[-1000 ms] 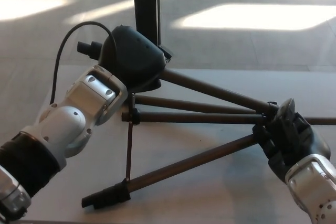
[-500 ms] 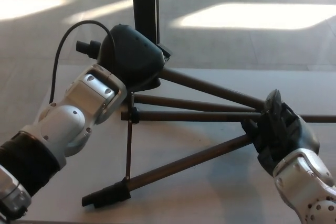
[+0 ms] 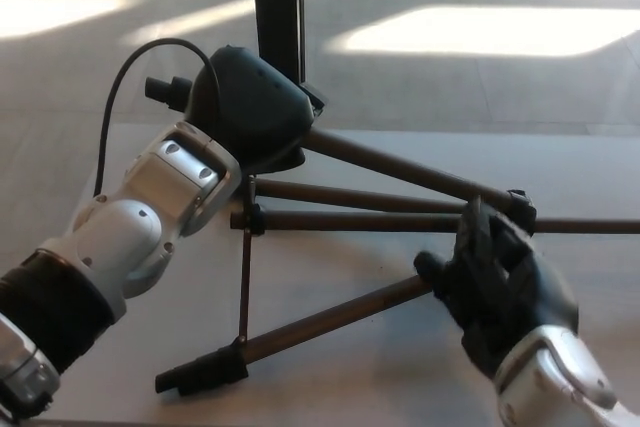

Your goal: Use both hands of the robot to pick up the tripod lying in the middle of the desk and make it stand upright on the desk

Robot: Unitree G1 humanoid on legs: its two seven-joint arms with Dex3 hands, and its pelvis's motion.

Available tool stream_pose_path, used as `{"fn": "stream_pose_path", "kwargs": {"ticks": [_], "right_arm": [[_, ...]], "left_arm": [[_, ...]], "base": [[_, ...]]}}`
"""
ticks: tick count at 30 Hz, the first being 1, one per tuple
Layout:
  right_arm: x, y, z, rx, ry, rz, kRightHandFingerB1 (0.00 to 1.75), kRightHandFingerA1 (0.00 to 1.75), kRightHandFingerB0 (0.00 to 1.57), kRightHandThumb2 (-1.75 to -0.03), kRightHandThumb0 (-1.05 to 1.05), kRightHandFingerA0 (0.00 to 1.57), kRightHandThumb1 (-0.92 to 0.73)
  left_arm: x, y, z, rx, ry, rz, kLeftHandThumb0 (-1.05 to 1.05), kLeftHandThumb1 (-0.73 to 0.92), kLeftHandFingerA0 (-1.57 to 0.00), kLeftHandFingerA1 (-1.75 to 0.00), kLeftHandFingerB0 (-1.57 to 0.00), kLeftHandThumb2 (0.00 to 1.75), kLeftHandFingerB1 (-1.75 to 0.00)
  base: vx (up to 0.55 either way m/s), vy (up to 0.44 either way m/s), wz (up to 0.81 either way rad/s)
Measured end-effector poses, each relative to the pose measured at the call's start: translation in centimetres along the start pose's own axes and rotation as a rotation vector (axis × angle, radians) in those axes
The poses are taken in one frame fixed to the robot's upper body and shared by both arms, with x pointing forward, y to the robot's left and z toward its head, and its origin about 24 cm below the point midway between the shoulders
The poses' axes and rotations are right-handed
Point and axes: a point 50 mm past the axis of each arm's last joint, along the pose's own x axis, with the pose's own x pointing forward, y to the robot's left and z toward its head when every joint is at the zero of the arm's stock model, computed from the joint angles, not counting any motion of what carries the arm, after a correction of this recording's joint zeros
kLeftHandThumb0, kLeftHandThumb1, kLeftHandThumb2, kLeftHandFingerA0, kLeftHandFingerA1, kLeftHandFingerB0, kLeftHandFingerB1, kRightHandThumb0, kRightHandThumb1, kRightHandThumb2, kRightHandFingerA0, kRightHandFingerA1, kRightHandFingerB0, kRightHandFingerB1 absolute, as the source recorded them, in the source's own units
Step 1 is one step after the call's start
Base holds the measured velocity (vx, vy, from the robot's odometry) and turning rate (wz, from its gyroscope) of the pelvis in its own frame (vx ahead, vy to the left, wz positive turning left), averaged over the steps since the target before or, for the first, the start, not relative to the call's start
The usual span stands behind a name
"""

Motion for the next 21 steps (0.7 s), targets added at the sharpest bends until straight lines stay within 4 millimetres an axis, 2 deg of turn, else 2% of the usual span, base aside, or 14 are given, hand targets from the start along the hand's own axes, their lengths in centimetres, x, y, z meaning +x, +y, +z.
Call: {"fn": "stream_pose_path", "kwargs": {"ticks": [1,2,4,5,6,7,9,10,13,16,18,19,20,21], "right_arm": [[-0.4,-0.4,-0.8,-0.001,0.024,-0.014,0.53,0.83,0.20,-0.64,-0.58,0.24,-0.81],[-0.8,-0.8,-1.5,-0.001,0.048,-0.027,0.55,0.77,0.20,-0.63,-0.58,0.25,-0.82],[-1.6,-1.4,-2.5,0.006,0.080,-0.049,0.59,0.75,0.18,-0.63,-0.59,0.21,-0.80],[-2.1,-1.7,-3.0,0.011,0.098,-0.062,0.50,0.74,0.18,-0.63,-0.59,0.17,-0.80],[-2.5,-2.0,-3.4,0.017,0.111,-0.074,0.50,0.83,0.19,-0.63,-0.61,0.17,-0.81],[-2.9,-2.4,-3.7,0.024,0.122,-0.090,0.56,0.90,0.19,-0.64,-0.62,0.16,-0.82],[-3.6,-3.0,-4.2,0.040,0.139,-0.120,0.51,0.92,0.20,-0.64,-0.61,0.17,-0.81],[-3.7,-3.2,-4.2,0.046,0.142,-0.129,0.52,0.73,0.13,-0.95,-0.64,0.21,-0.65],[-4.0,-3.9,-4.1,0.070,0.138,-0.165,0.53,0.73,0.14,-0.95,-0.65,0.24,-0.64],[-4.1,-4.5,-3.8,0.098,0.125,-0.201,0.51,0.69,0.09,-0.95,-0.68,0.17,-0.64],[-4.1,-4.8,-3.7,0.119,0.121,-0.216,0.49,0.73,0.06,-0.95,-0.69,0.19,-0.63],[-4.1,-5.0,-3.6,0.133,0.118,-0.222,0.53,0.72,0.12,-0.94,-0.67,0.22,-0.61],[-4.0,-5.2,-3.4,0.145,0.114,-0.228,0.53,0.72,0.12,-0.94,-0.67,0.22,-0.61],[-3.9,-5.4,-3.3,0.159,0.108,-0.234,0.54,0.74,0.14,-0.95,-0.67,0.24,-0.62]], "left_arm": [[0.0,0.0,0.0,0.001,-0.001,-0.001,-0.38,0.49,-1.17,-1.32,-0.85,0.96,-0.96],[0.0,0.0,0.0,0.001,-0.001,-0.001,-0.31,0.64,-0.90,-1.67,-0.83,0.67,-0.96],[0.0,0.0,-0.1,0.001,0.001,-0.003,-0.29,0.61,-0.90,-1.66,-0.84,0.64,-0.93],[0.1,0.1,-0.2,0.001,0.002,-0.004,-0.27,0.61,-0.92,-1.65,-0.86,0.69,-1.04],[0.1,0.1,-0.3,0.000,0.004,-0.005,-0.28,0.60,-0.91,-1.67,-0.89,0.67,-1.12],[0.1,0.2,-0.5,0.000,0.006,-0.007,-0.25,0.57,-0.94,-1.67,-0.90,0.68,-1.09],[0.2,0.2,-0.9,-0.003,0.010,-0.009,-0.25,0.57,-0.94,-1.67,-0.90,0.68,-1.11],[0.2,0.2,-1.0,-0.004,0.011,-0.010,-0.29,0.54,-0.91,-1.63,-0.90,0.65,-0.95],[0.2,0.1,-1.4,-0.008,0.015,-0.017,-0.28,0.52,-0.94,-1.66,-0.93,0.66,-1.02],[0.0,0.1,-2.0,-0.011,0.021,-0.021,-0.32,0.61,-0.91,-1.70,-0.91,0.69,-1.11],[0.0,0.2,-2.2,-0.014,0.024,-0.019,-0.33,0.64,-0.91,-1.70,-0.90,0.69,-1.13],[0.0,0.2,-2.4,-0.018,0.025,-0.017,-0.35,0.49,-1.17,-1.30,-0.90,0.97,-1.00],[0.0,0.3,-2.5,-0.021,0.026,-0.015,-0.35,0.49,-1.17,-1.30,-0.90,0.97,-1.00],[0.0,0.3,-2.5,-0.022,0.028,-0.014,-0.29,0.62,-0.94,-1.72,-0.87,0.70,-1.08]], "base": [[0.00,0.000,0.00],[0.00,0.000,0.00],[0.00,0.000,0.00],[0.00,0.000,0.00],[0.00,0.000,0.00],[0.00,0.000,0.00],[0.00,0.000,0.00],[0.00,0.000,0.00],[0.00,0.000,0.00],[0.00,0.000,0.00],[0.00,0.000,0.00],[0.00,0.000,0.00],[0.00,0.000,0.00],[0.00,0.000,0.00]]}}
